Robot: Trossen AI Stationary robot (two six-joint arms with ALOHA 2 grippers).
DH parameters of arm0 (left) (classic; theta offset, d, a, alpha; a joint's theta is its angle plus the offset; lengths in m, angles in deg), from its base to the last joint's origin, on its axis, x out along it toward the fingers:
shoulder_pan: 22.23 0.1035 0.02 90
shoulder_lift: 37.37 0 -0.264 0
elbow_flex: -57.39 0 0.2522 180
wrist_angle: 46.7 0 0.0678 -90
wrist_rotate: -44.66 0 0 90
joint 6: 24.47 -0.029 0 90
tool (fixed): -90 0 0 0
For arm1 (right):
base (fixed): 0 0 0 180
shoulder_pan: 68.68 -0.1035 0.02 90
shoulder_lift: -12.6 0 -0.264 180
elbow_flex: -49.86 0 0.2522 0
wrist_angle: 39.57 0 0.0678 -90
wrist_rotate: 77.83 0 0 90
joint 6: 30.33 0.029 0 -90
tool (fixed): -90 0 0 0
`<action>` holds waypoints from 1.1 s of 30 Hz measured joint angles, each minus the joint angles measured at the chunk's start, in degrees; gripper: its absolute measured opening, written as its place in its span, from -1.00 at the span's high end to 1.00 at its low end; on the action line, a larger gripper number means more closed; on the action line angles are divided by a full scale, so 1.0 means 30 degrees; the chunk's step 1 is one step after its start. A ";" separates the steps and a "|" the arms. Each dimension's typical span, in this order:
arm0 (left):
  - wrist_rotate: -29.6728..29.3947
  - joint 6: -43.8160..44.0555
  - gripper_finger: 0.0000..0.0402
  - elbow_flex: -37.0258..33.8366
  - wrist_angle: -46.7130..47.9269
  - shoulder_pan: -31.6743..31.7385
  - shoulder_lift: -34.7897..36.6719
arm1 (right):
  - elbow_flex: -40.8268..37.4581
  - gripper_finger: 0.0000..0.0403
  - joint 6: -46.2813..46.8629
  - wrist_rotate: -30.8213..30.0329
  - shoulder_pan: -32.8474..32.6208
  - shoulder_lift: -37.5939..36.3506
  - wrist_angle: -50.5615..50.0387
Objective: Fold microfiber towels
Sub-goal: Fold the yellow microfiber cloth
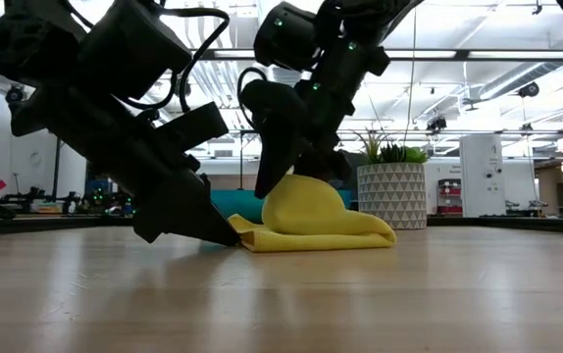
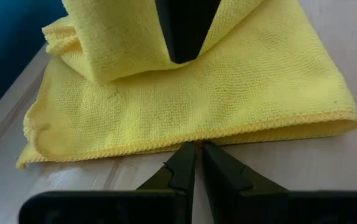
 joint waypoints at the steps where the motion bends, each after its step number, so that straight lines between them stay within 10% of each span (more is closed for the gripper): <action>1: 0.0000 -0.0004 0.90 0.0000 0.0000 0.0000 0.0000 | 0.0148 -0.25 -0.0033 0.0017 0.0029 0.0000 -0.0253; 10: 0.0000 0.0004 0.90 0.0000 0.0000 0.0000 0.0000 | 0.1700 -0.53 -0.0524 -0.0005 -0.0005 -0.0036 -0.0957; 33: 0.0040 0.0018 0.90 -0.0036 -0.0036 -0.0015 0.0022 | 0.3100 -0.39 -0.3140 -0.0119 -0.1301 -0.0873 -0.1978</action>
